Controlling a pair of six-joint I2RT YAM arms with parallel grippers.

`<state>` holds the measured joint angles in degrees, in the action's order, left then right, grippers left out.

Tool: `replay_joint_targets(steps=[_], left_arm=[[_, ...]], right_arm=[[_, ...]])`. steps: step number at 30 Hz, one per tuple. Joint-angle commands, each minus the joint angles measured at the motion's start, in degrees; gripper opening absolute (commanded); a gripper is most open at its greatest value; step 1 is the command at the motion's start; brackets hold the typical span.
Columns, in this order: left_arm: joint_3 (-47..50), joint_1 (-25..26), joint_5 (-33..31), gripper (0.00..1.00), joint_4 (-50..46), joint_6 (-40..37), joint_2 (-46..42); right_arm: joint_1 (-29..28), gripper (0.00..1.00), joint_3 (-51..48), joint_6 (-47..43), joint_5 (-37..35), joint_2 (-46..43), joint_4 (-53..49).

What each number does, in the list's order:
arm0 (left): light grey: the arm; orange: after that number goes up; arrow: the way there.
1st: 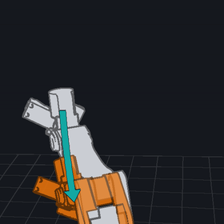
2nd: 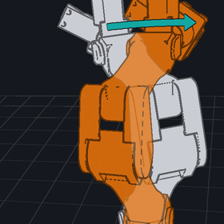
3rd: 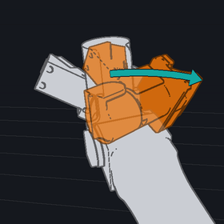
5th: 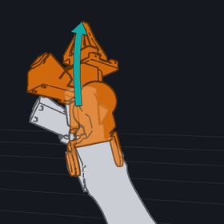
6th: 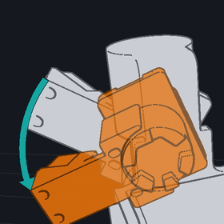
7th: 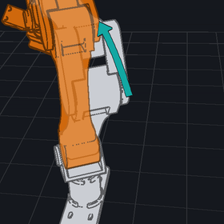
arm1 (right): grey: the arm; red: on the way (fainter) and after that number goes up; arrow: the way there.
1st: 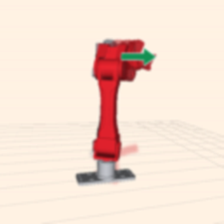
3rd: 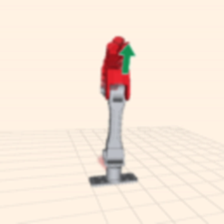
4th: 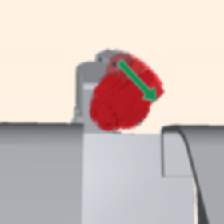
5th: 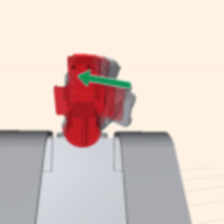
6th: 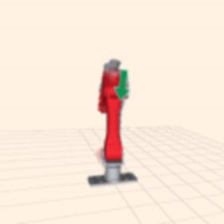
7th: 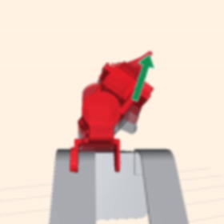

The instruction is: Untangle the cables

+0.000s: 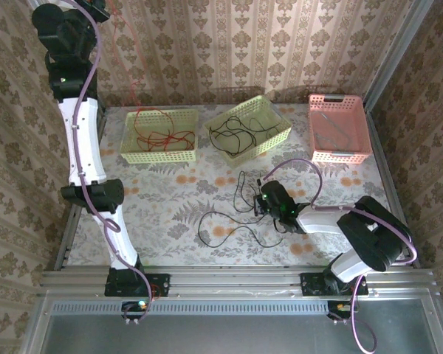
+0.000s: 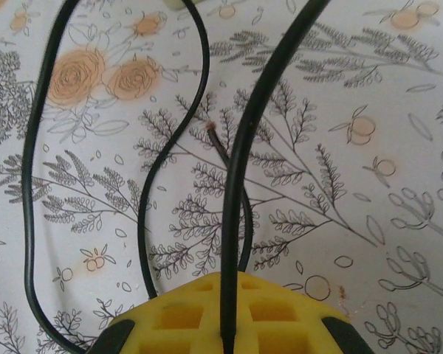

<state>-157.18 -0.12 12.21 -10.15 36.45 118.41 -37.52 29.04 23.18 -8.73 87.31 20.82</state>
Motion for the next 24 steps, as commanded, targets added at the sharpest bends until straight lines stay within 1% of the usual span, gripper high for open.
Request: replay_joint_targets(steps=[1,5,10,12,16,20,24], left_arm=[[-1.0,-0.8,0.5,0.0,0.8,-1.1,3.5],[-2.3,-1.6,0.7,0.0,1.4,0.7,5.2],[-4.8,-0.5,2.2,0.0,3.8,1.5,3.9],[-6.7,-0.8,1.4,0.0,4.1,2.8,3.8],[-6.2,-1.3,-1.1,0.0,5.7,1.5,2.3],[-5.4,-3.0,-1.9,0.0,8.6,3.9,2.3],[-2.8,-3.6,-3.4,0.0,10.9,2.4,3.5]], right_arm=[[0.0,0.0,2.2,1.3,1.4,1.1,0.9],[0.0,0.0,2.8,1.0,1.0,1.0,-0.3],[0.1,0.0,4.1,1.0,1.0,2.5,-1.2],[0.1,0.0,5.2,1.1,1.7,3.3,-1.7],[0.0,0.0,7.3,1.3,4.2,4.7,-2.9],[0.0,0.0,10.3,1.4,5.2,4.7,-5.7],[0.0,0.0,12.7,0.6,5.6,4.7,-8.5]])
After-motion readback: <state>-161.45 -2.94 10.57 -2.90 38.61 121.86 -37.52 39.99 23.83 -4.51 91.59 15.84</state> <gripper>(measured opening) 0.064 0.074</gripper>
